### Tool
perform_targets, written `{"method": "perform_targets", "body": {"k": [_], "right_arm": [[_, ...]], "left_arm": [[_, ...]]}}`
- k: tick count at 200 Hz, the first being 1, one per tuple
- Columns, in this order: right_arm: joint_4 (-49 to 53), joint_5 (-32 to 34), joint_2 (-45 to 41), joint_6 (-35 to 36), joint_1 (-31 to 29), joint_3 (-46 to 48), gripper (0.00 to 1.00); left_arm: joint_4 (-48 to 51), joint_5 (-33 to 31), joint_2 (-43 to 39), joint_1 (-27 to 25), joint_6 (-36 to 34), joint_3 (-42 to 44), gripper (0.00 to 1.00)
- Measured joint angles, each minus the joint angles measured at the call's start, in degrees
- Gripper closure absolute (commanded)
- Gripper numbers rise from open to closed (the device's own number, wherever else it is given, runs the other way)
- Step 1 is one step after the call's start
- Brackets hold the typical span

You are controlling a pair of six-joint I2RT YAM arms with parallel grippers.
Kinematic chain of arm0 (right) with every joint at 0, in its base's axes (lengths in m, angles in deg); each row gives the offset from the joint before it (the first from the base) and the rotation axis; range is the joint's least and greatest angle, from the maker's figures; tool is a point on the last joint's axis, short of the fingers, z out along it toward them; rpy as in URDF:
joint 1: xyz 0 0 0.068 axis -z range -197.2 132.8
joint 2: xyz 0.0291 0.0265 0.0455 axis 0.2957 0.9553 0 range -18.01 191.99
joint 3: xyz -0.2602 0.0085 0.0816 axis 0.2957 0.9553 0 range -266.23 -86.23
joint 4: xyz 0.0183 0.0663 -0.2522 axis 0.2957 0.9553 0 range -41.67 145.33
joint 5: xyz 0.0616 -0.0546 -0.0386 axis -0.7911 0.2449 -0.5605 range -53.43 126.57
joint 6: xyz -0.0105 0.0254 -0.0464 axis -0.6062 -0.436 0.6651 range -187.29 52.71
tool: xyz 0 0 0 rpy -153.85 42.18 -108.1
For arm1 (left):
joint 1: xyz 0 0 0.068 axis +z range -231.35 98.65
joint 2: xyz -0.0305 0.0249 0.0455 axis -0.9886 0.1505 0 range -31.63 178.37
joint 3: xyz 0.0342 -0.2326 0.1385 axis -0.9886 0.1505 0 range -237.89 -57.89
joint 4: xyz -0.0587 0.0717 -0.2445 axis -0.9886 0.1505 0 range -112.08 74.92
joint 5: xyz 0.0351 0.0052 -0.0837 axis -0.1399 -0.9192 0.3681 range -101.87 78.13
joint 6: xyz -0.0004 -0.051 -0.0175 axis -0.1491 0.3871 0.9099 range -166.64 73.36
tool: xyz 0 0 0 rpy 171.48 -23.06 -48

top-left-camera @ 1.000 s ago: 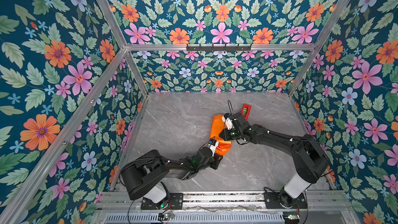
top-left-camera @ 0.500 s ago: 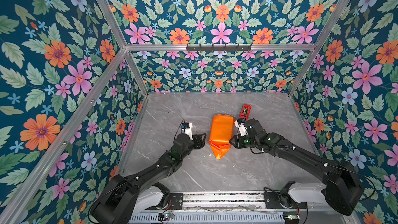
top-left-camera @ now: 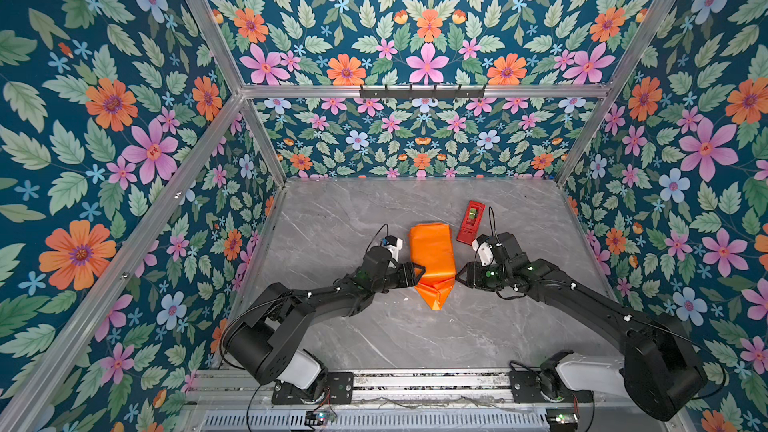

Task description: Wrap the gift box in paper

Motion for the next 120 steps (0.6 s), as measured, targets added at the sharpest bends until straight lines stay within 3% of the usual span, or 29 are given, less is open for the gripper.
{"method": "perform_targets", "body": {"k": [47,90,120], "right_arm": [[-2.36,-2.64,-4.52,-8.68,-0.92,10.16,0.54],[-12.04,-0.39,-1.42,-20.26,-8.28,13.64,0.64],[-18.80,3.19,3.23,-27.89,-10.78,15.45,0.65]], "left_arm": [[-2.80,-0.81,-6.14,-2.34,4.83,6.86,0.30],[6.16,-12.55,-17.68,-5.27,-4.92,8.55,0.29],[9.20,-17.46,-20.44,-7.04,-10.54,9.51,0.31]]}}
